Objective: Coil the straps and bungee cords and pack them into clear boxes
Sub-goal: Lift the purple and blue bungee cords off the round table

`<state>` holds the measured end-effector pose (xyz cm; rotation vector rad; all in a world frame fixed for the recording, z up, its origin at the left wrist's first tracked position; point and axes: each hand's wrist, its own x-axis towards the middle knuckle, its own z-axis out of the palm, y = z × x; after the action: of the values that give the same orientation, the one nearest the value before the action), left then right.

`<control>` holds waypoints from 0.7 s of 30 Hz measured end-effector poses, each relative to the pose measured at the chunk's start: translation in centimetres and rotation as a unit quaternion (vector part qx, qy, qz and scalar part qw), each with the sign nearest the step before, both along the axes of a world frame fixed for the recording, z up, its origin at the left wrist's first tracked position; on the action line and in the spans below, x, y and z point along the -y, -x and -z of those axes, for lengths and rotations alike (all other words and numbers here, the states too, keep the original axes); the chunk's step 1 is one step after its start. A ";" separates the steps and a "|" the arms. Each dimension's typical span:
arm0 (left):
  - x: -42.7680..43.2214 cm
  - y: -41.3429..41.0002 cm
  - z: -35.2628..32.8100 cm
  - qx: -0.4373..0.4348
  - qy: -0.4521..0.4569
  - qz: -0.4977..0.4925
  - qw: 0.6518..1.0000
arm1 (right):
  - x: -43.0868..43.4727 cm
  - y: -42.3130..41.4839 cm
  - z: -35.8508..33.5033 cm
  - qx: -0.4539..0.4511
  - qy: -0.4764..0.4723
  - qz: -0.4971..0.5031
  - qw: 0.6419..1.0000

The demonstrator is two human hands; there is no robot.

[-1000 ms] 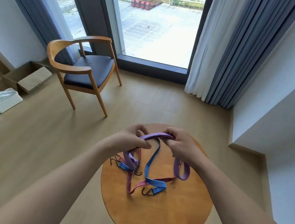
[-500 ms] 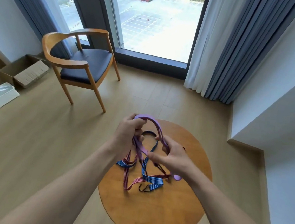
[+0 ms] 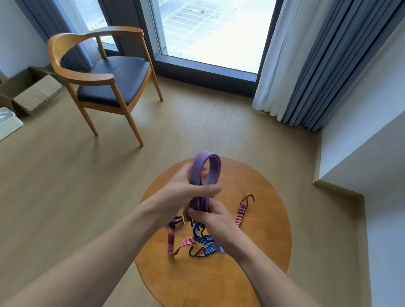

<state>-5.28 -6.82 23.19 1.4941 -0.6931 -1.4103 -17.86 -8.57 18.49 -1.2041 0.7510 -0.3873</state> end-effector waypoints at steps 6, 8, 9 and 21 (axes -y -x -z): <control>-2.0 -1.0 4.5 -0.165 -0.110 0.006 0.980 | -0.4 0.3 2.1 -0.076 0.000 -0.160 0.984; -2.3 -1.0 6.0 -0.197 -0.123 -0.072 0.970 | -0.4 0.9 4.1 -0.136 0.016 -0.183 0.974; -2.4 -1.3 6.8 -0.225 -0.124 -0.128 0.958 | -0.3 1.3 4.9 -0.163 0.027 -0.191 0.968; -6.7 -6.5 17.3 -0.024 -0.286 -0.232 0.929 | 4.3 3.9 17.2 -0.427 0.132 -0.140 0.883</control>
<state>1.26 -0.16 5.92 1.9016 0.1365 -1.3183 -21.71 -12.84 1.29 -1.7376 1.2777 0.3386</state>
